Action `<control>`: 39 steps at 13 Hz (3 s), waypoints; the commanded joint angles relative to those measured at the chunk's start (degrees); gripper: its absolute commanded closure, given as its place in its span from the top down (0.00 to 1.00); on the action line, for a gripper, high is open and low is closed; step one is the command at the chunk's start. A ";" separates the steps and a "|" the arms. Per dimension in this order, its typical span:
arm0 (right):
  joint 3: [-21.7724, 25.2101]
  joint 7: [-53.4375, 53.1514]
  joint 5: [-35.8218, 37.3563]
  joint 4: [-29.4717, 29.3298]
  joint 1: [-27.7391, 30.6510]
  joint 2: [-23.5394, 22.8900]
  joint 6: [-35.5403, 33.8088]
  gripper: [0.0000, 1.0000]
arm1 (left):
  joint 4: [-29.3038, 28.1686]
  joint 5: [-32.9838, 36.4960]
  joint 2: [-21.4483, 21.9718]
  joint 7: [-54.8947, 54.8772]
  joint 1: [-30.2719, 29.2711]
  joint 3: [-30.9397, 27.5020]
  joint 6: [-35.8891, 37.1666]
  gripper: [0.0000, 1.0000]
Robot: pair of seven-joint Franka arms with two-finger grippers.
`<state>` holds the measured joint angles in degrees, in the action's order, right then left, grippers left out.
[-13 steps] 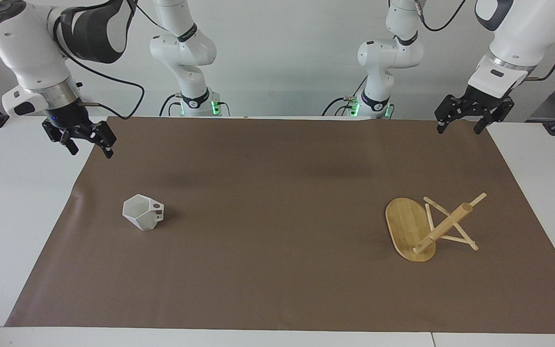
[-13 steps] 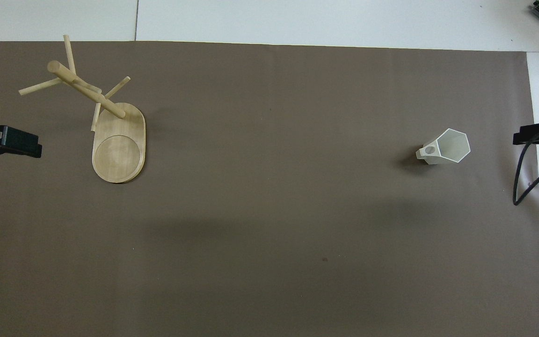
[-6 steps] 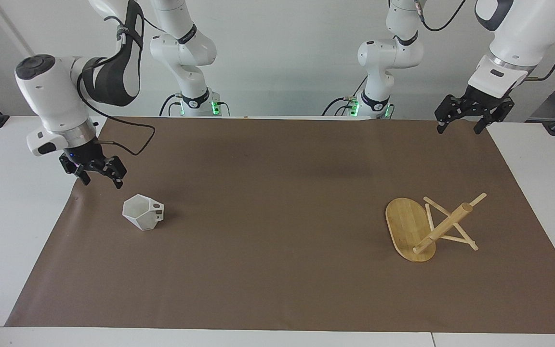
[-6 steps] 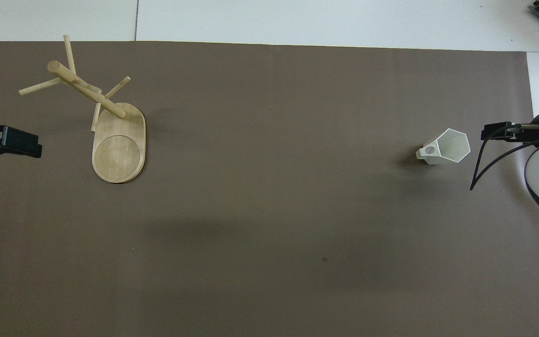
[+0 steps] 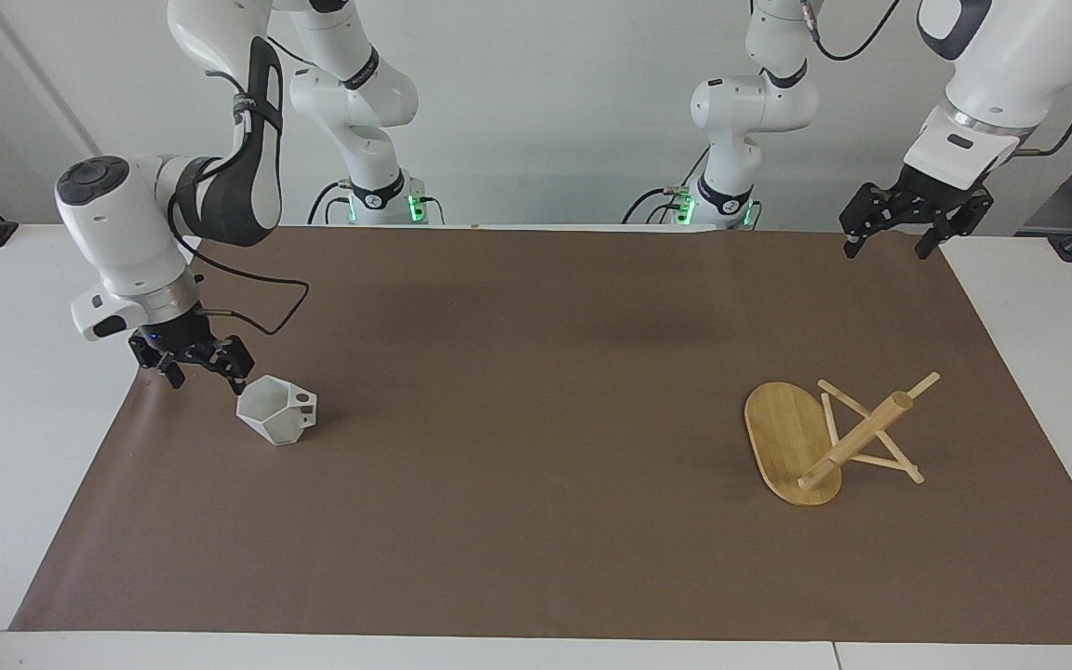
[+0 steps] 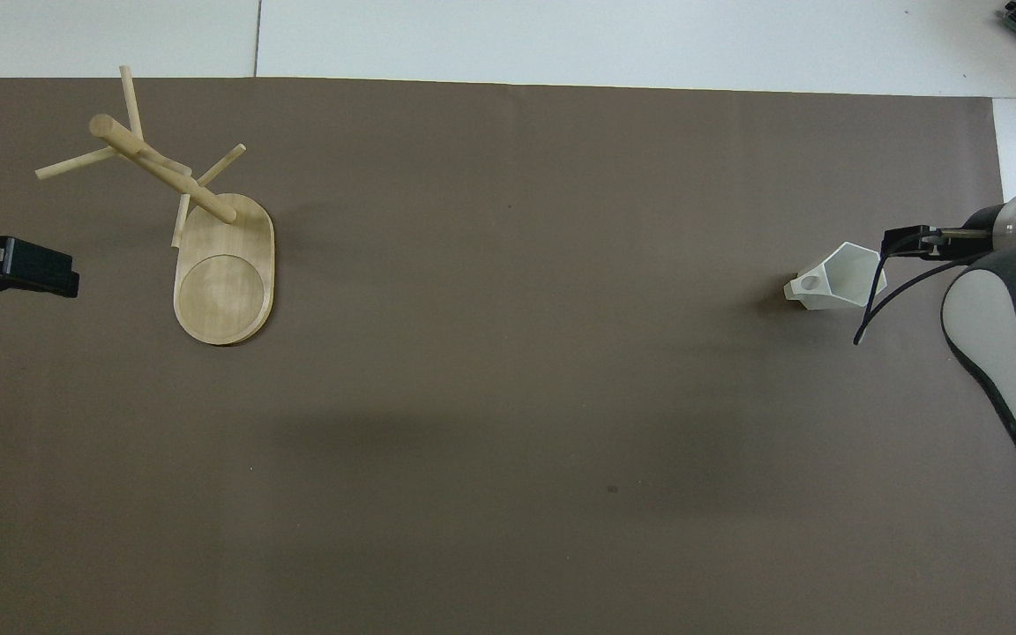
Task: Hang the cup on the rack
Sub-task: 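Reach the right gripper to the white mug's handle, then close the right gripper on the white mug's handle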
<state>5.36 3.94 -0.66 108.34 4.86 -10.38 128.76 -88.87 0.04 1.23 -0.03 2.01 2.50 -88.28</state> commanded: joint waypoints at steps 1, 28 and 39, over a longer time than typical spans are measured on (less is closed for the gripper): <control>-0.35 -0.17 0.66 1.96 0.06 0.01 3.07 1.00 | -1.48 -0.13 1.40 0.03 0.36 -0.48 0.13 1.00; -0.79 3.09 0.84 5.91 -0.11 -3.16 9.32 0.99 | -1.48 -0.13 1.40 0.03 0.36 -0.48 0.13 1.00; -1.23 3.00 0.84 5.83 -0.11 -3.16 8.35 0.34 | -1.48 -0.13 1.40 0.03 0.28 -0.48 0.13 1.00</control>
<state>4.37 6.51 -0.66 113.65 4.58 -13.96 137.52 -88.87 0.04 1.23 -0.03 2.01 2.50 -88.26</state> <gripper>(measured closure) 0.608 0.000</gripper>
